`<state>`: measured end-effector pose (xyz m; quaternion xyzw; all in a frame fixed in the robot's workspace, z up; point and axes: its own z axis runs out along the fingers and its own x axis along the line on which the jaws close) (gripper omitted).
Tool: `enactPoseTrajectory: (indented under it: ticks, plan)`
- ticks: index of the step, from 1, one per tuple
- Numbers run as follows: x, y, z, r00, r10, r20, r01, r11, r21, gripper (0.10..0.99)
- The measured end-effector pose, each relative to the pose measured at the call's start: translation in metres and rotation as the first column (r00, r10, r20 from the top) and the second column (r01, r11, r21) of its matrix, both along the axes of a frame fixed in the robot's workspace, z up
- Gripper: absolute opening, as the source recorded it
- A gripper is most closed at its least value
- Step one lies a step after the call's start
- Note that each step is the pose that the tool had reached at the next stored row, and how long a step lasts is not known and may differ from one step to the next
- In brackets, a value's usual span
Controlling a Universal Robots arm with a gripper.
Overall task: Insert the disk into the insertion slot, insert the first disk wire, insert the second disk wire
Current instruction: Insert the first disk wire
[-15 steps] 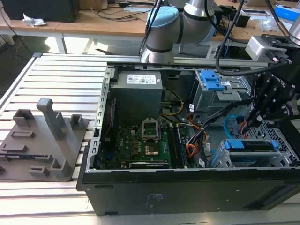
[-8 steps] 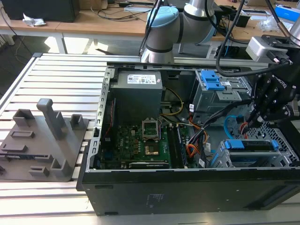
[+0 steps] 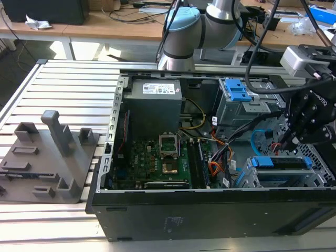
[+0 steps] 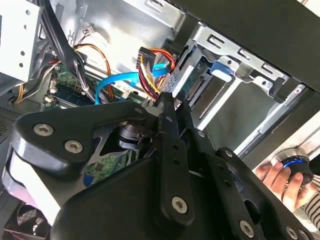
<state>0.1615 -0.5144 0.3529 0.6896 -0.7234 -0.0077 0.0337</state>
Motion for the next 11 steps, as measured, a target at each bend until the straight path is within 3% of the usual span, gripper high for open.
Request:
enactPoseTrajectory:
  ticks: [4,11]
  plan:
    - [0.0,-0.0089,0.0,1.0,0.0,0.0,0.0,1.0,0.0,0.184]
    - [0.0012,-0.012,-0.0059,1.0,0.0,0.0,0.0,1.0,0.0,0.184]
